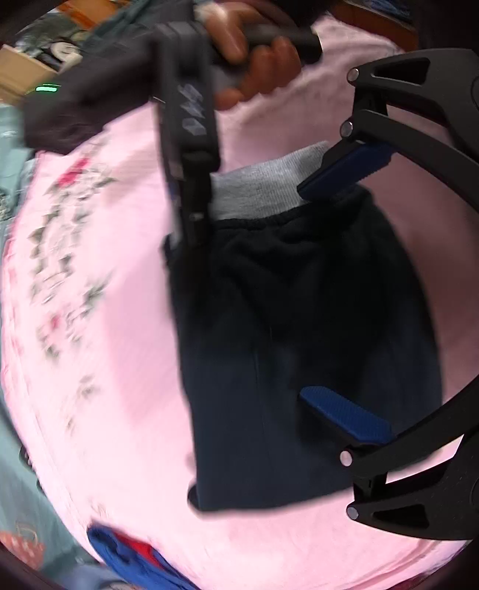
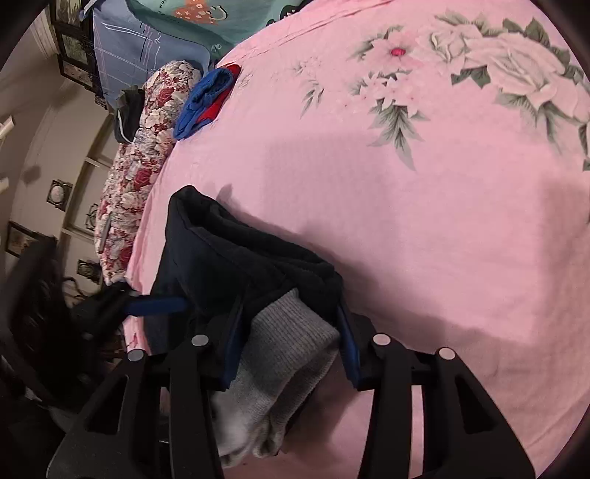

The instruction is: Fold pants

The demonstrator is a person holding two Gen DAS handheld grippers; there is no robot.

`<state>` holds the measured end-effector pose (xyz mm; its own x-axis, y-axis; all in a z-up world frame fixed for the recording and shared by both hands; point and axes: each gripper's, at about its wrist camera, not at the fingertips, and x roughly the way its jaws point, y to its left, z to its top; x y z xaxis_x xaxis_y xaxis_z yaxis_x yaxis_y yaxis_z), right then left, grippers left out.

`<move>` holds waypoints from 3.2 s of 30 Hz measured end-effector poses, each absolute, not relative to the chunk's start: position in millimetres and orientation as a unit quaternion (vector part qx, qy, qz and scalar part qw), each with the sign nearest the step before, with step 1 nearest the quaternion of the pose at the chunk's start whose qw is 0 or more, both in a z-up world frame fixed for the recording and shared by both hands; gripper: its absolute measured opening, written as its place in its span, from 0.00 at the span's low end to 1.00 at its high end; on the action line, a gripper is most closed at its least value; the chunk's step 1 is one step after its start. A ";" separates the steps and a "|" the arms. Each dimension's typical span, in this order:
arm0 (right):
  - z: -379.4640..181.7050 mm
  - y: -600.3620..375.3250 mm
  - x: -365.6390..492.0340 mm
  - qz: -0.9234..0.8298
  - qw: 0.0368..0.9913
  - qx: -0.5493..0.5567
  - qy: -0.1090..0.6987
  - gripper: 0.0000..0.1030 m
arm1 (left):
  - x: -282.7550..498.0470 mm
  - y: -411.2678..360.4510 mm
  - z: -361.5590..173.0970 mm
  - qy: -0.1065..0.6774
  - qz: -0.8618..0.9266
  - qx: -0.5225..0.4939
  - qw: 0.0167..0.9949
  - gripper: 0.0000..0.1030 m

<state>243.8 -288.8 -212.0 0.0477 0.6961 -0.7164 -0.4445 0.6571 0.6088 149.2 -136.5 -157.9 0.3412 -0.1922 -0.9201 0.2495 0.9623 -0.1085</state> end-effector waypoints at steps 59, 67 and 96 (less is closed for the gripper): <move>-142.8 -235.4 175.0 0.258 0.842 -0.076 0.468 0.40 | 87.2 -1.0 -149.3 0.547 -0.084 -0.118 0.824 0.30; -112.7 -215.2 167.7 0.282 0.851 -0.064 0.438 0.40 | 66.6 25.5 -115.6 0.508 -0.070 -0.142 0.847 0.30; 12.3 108.0 299.0 0.242 0.893 -0.116 0.361 0.40 | 191.5 344.9 -10.8 0.383 -0.092 -0.149 0.907 0.30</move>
